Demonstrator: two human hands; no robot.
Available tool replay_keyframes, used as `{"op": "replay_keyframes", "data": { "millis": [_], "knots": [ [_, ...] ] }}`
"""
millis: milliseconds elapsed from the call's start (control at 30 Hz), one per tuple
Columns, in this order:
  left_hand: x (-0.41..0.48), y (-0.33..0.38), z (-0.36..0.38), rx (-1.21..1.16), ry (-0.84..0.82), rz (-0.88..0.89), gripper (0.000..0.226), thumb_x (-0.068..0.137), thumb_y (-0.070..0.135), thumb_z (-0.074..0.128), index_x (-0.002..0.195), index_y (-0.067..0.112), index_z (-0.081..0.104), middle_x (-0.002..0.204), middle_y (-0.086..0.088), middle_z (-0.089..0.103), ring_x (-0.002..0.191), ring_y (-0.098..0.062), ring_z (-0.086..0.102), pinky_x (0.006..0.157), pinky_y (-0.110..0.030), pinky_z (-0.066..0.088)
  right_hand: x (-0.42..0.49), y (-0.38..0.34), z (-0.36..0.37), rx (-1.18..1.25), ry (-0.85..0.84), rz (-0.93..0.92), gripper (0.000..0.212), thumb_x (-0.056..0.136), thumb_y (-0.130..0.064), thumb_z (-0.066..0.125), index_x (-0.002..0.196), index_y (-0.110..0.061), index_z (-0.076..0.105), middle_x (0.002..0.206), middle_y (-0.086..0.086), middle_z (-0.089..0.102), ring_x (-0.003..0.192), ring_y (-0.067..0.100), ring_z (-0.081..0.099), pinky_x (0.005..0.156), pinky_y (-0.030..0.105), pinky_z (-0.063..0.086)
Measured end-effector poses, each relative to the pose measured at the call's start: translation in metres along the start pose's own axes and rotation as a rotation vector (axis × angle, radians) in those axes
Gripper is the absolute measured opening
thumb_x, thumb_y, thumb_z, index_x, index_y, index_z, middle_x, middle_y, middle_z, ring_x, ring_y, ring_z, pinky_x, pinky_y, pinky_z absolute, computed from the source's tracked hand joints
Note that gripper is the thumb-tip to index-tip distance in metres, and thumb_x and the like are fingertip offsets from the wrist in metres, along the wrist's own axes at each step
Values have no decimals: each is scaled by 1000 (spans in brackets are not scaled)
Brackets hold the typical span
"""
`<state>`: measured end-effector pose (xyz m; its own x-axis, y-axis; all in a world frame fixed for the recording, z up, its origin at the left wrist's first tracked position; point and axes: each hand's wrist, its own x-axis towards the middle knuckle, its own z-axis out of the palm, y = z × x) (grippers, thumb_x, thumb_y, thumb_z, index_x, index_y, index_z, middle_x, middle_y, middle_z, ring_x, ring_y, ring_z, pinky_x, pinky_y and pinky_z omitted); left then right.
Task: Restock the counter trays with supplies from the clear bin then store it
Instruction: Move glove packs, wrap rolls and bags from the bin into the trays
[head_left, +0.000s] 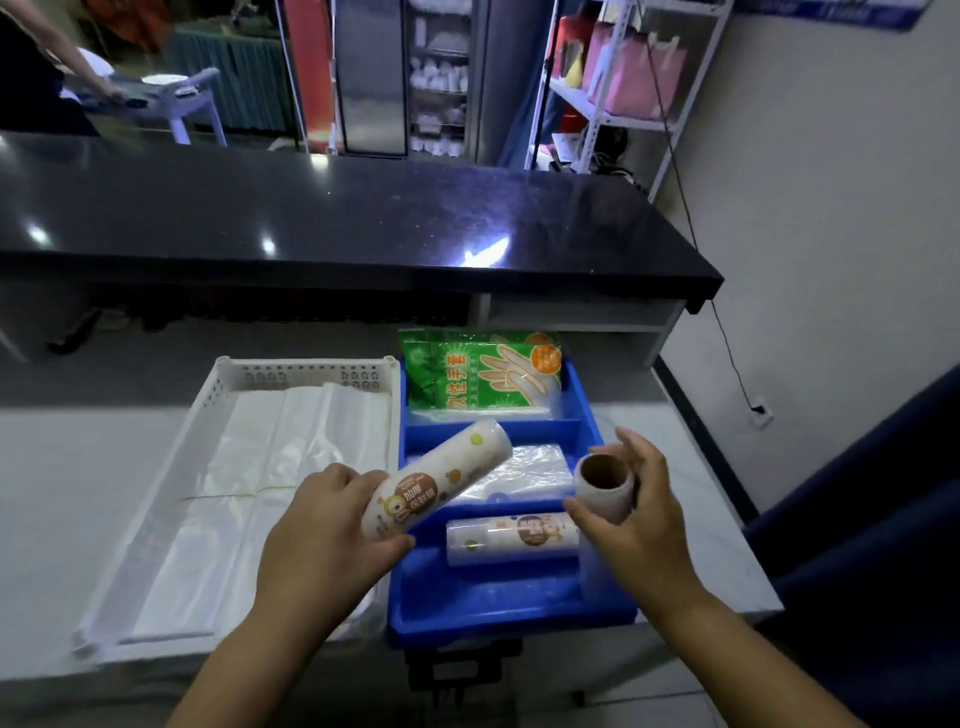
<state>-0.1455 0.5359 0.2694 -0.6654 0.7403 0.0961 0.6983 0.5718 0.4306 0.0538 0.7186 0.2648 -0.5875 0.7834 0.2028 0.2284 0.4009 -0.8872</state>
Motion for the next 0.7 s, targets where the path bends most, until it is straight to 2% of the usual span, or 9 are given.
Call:
{"op": "replay_keyframes", "data": {
  "millis": [67, 133, 267, 333, 400, 500, 600, 700],
  "knots": [
    [3, 8, 7, 30, -50, 66, 55, 62, 52, 73, 112, 36, 58, 93, 11, 51, 86, -6, 40, 59, -19, 33, -3, 5, -13, 35, -1, 86, 75, 74, -9, 75, 124, -41, 29, 107, -30, 45, 98, -20, 52, 63, 6, 50],
    [6, 18, 15, 57, -119, 145, 56, 63, 54, 71, 114, 36, 58, 98, 9, 53, 89, -7, 40, 65, -21, 35, -7, 11, -22, 24, 22, 107, 69, 73, -11, 76, 117, -43, 34, 108, -30, 45, 101, -11, 53, 64, 9, 51],
    [13, 37, 38, 75, -305, 290, 59, 62, 62, 66, 113, 34, 56, 101, 9, 51, 98, -11, 46, 74, -24, 41, -11, 6, -42, 179, 296, 61, 60, 72, -14, 75, 105, -50, 40, 110, -17, 52, 100, -2, 58, 73, 17, 53],
    [18, 44, 50, 22, -368, 310, 60, 63, 62, 64, 115, 33, 56, 100, 10, 50, 99, -11, 46, 79, -26, 44, -8, -1, -54, 228, 415, 11, 55, 74, -13, 73, 109, -42, 42, 110, -12, 53, 100, 8, 60, 78, 23, 53],
    [22, 50, 59, -2, -393, 331, 60, 66, 61, 65, 118, 33, 55, 101, 9, 50, 100, -12, 47, 81, -27, 44, -6, -7, -66, 230, 481, -18, 57, 75, -13, 72, 116, -35, 39, 108, -14, 52, 100, 10, 59, 79, 23, 53],
    [25, 57, 72, 16, -431, 374, 60, 70, 56, 67, 122, 31, 49, 117, 5, 55, 109, -15, 47, 87, -30, 44, -4, -9, -77, 248, 562, -53, 57, 74, -18, 71, 112, -43, 38, 111, -11, 53, 99, 8, 59, 74, 13, 55],
    [21, 64, 86, 53, -443, 419, 55, 69, 58, 65, 115, 33, 48, 121, 7, 54, 109, -13, 46, 88, -28, 44, -4, -6, -85, 274, 599, -55, 60, 69, -28, 70, 117, -38, 36, 115, -9, 51, 101, 10, 59, 77, 14, 55],
    [17, 67, 98, 35, -398, 389, 46, 68, 59, 65, 104, 35, 52, 118, 11, 48, 107, -9, 41, 88, -24, 43, -3, 0, -86, 255, 606, -46, 62, 73, -22, 71, 123, -29, 36, 116, -6, 52, 102, 12, 59, 80, 17, 55]
  ]
}}
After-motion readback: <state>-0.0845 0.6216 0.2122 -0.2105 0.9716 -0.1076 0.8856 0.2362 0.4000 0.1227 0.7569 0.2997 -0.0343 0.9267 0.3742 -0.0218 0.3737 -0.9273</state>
